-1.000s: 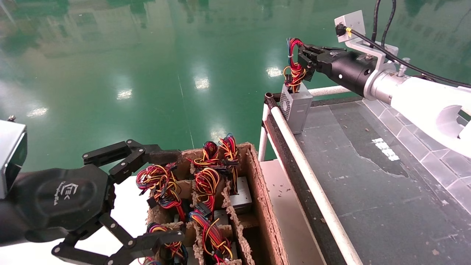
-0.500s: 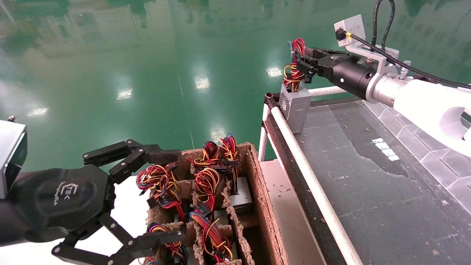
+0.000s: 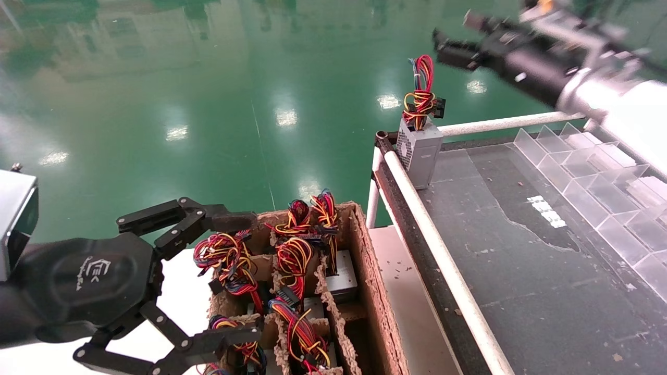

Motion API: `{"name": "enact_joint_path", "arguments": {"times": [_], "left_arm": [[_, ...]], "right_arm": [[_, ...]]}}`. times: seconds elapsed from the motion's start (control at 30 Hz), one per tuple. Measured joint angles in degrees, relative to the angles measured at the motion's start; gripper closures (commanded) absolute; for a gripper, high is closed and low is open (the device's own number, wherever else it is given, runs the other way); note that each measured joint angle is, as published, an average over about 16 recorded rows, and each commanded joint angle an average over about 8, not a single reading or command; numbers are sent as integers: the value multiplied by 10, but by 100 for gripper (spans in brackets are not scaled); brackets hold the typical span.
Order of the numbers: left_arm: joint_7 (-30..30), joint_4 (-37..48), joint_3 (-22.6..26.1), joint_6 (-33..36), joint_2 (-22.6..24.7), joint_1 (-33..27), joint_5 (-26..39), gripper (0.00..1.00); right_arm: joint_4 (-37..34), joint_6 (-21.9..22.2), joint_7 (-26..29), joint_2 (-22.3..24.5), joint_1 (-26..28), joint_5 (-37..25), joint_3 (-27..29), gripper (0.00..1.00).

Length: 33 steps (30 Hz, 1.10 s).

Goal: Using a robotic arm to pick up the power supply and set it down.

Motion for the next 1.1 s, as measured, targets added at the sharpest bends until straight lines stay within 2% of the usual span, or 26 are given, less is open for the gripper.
{"name": "enact_joint_path", "arguments": {"times": [0.33, 1.1], "left_arm": [[0, 0, 0, 0, 0, 0, 0, 0], [0, 0, 1, 0, 0, 0, 0, 0]], "right_arm": [[83, -70, 17, 51, -39, 17, 22, 0], [350, -177, 134, 163, -195, 39, 74, 0]]}}
